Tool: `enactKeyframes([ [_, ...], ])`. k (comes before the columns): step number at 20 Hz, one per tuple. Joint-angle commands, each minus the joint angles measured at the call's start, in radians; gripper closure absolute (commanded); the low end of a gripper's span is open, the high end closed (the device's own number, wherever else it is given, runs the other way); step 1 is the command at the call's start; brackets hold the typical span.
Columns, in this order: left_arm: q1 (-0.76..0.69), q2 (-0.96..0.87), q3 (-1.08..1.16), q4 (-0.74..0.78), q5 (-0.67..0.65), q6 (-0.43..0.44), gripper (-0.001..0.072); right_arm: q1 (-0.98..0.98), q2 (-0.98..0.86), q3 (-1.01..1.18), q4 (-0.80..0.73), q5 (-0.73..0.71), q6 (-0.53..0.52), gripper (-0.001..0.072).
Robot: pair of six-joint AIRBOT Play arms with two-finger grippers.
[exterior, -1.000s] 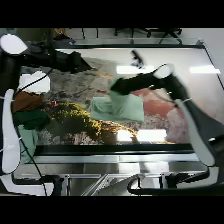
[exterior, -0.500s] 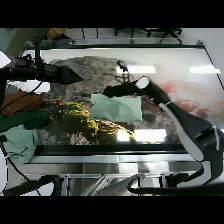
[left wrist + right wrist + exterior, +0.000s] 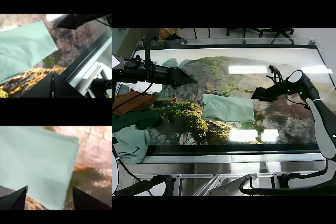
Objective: Fold the shirts.
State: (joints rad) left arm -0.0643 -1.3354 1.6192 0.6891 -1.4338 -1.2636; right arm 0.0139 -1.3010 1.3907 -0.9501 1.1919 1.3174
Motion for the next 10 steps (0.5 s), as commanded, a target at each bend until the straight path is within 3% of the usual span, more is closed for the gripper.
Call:
enactKeyframes([
  [1,0.0,0.001,0.0,-0.01,-0.006,-0.001,0.0695,-0.011,-0.079,-0.052,0.028,0.014,-0.013,0.0096],
  [7,0.0,0.002,0.0,-0.01,-0.006,0.0,0.0695,0.027,-0.2,-0.052,0.151,0.012,-0.077,0.0101],
  [8,0.0,0.001,0.0,-0.01,-0.006,0.0,0.0696,0.032,-0.208,-0.052,0.161,0.013,-0.094,0.0167],
  [10,-0.001,0.001,0.0,-0.01,-0.006,0.0,0.0696,0.034,-0.209,-0.052,0.208,0.013,-0.156,0.0455],
])
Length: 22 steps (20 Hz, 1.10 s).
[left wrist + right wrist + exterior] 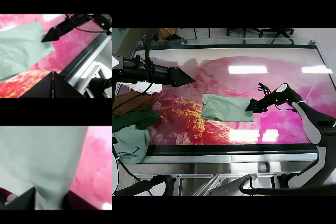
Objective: Fold the shirts.
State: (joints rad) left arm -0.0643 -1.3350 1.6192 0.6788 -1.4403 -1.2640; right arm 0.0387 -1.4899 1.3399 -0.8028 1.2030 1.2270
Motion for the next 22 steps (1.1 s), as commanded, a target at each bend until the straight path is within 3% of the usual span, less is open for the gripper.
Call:
enactKeyframes([
  [1,0.0,0.001,0.0,0.001,0.0,0.0,0.0695,0.006,-0.017,0.0,0.1,0.002,-0.104,0.0655],
  [2,-0.001,0.001,0.0,0.001,0.0,0.0,0.0696,0.002,-0.01,0.006,0.121,0.002,-0.117,0.0694],
  [5,-0.001,0.001,0.0,0.002,-0.001,0.0,0.0696,-0.054,0.065,0.048,0.123,0.002,-0.121,0.0695],
  [9,0.0,0.001,0.0,0.001,-0.001,0.0,0.0696,-0.301,0.252,0.077,0.108,-0.002,-0.102,0.0696],
  [13,-0.001,0.001,0.0,0.002,0.0,0.011,0.0696,-0.642,0.408,0.058,-0.103,0.002,0.027,0.0696],
  [17,-0.002,0.001,0.0,0.001,0.0,0.028,0.0695,-0.94,0.504,-0.077,-0.164,0.034,0.052,0.0696],
  [22,-0.002,0.001,0.0,0.002,-0.002,0.052,0.0695,-1.071,0.513,-0.353,-0.245,0.024,0.023,0.0696],
])
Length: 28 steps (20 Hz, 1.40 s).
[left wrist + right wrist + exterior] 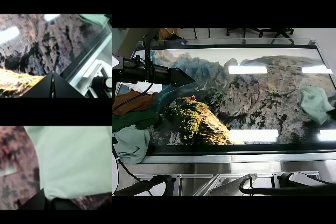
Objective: Fold the shirts.
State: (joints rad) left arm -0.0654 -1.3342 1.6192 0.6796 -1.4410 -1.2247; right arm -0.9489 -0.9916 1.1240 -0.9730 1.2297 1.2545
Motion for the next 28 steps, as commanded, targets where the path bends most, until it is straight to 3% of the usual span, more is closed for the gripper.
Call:
enactKeyframes([
  [1,0.0,0.0,0.0,0.001,0.0,0.013,0.0695,-0.091,0.015,-0.18,-0.124,-0.013,-0.005,0.0696],
  [5,0.0,0.0,0.0,0.001,0.0,0.013,0.0695,-0.115,0.015,-0.245,-0.308,-0.026,0.014,0.0696],
  [12,0.0,0.0,0.0,0.001,0.012,0.013,0.0695,-0.159,0.018,-0.244,-0.24,-0.079,-0.003,0.0695],
  [13,0.0,0.0,0.0,0.001,0.021,0.013,0.0695,-0.159,0.018,-0.243,-0.21,-0.087,-0.006,0.0663],
  [14,0.0,0.0,0.0,0.001,0.03,0.013,0.0695,-0.159,0.02,-0.243,-0.203,-0.091,-0.005,0.0442],
  [15,0.0,0.0,0.0,0.001,0.035,0.012,0.0695,-0.159,0.026,-0.24,-0.226,-0.09,-0.003,0.0354],
  [19,0.012,0.0,0.0,0.0,0.068,0.013,0.0695,-0.16,0.1,-0.147,-0.611,-0.051,0.307,0.0348],
  [21,0.023,0.0,0.0,0.0,0.08,0.013,0.0695,-0.153,0.134,-0.1,-0.579,-0.055,0.325,0.0348],
  [23,0.034,0.0,0.0,0.0,0.085,0.013,0.0695,-0.104,0.161,-0.066,-0.439,-0.055,0.311,0.0352],
  [24,0.034,0.0,0.0,0.001,0.095,0.013,0.0695,-0.067,0.176,-0.059,-0.347,-0.055,0.282,0.0397],
  [25,0.034,0.0,0.0,0.001,0.11,0.013,0.0695,-0.02,0.195,-0.058,-0.247,-0.055,0.237,0.0675],
  [28,0.034,0.0,0.0,0.014,0.117,0.013,0.0695,0.146,0.244,-0.058,-0.071,-0.063,0.226,0.0693],
])
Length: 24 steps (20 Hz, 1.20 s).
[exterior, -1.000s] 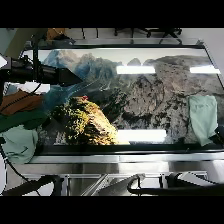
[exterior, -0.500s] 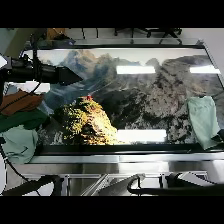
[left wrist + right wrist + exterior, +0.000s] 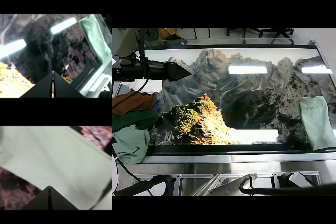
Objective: Fold the shirts.
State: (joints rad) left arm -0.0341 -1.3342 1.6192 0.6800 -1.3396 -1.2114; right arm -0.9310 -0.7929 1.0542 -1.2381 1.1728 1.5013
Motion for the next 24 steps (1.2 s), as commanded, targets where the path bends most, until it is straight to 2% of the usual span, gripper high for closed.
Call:
enactKeyframes([
  [1,0.003,0.0,0.0,0.031,0.005,-0.001,0.0695,0.198,0.061,0.011,0.226,-0.007,-0.021,0.0694],
  [5,-0.047,0.041,-0.056,0.043,-0.11,-0.006,0.0695,0.542,0.135,-0.076,0.233,-0.007,-0.014,0.0694],
  [8,-0.14,0.181,-0.274,0.053,-0.056,-0.031,0.0696,0.811,0.208,-0.254,0.228,-0.076,0.052,0.0693],
  [11,-0.227,0.323,-0.511,0.07,0.008,-0.058,0.0696,0.961,0.242,-0.357,0.229,-0.127,0.083,0.0693],
  [14,-0.257,0.427,-0.675,0.069,0.066,-0.077,0.0696,0.994,0.242,-0.365,0.234,-0.14,0.082,0.0694],
  [17,-0.254,0.489,-0.754,0.069,0.068,-0.076,0.0695,0.994,0.242,-0.365,0.241,-0.124,0.082,0.0693],
  [24,-0.254,0.563,-0.785,0.069,0.091,-0.077,0.0695,0.994,0.242,-0.365,0.241,-0.125,0.082,0.0693],
])
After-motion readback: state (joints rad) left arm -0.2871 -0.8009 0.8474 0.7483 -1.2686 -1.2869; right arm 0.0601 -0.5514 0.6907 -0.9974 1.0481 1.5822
